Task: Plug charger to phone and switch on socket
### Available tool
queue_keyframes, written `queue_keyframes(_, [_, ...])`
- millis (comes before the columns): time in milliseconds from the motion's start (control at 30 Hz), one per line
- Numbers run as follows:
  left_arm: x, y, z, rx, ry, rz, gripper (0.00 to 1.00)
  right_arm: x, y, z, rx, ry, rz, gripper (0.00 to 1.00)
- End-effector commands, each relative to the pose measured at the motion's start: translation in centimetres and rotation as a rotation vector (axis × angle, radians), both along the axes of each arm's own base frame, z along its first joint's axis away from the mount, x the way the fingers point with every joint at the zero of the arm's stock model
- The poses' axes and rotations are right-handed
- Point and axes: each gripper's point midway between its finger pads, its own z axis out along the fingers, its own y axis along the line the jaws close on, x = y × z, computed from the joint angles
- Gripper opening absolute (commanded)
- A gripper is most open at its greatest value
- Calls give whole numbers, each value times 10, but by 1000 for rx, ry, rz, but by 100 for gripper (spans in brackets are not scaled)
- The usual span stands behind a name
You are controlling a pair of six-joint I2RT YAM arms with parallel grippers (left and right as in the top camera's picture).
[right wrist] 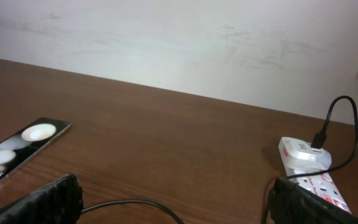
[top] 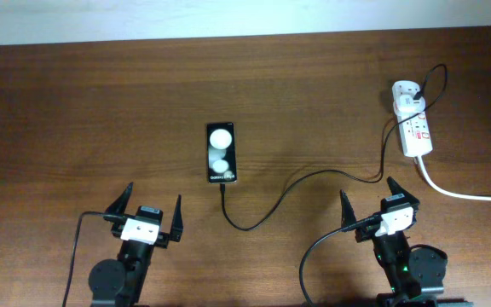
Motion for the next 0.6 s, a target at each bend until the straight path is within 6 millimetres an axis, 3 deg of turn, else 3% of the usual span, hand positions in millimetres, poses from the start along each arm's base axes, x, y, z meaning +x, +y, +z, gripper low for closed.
queue_keyframes(0, [-4, 3, -7, 17, 14, 15, 99, -1, 2, -2, 7, 4, 11, 99])
queue_keyframes(567, [-6, 7, -10, 18, 22, 36, 99, -1, 2, -2, 7, 4, 11, 99])
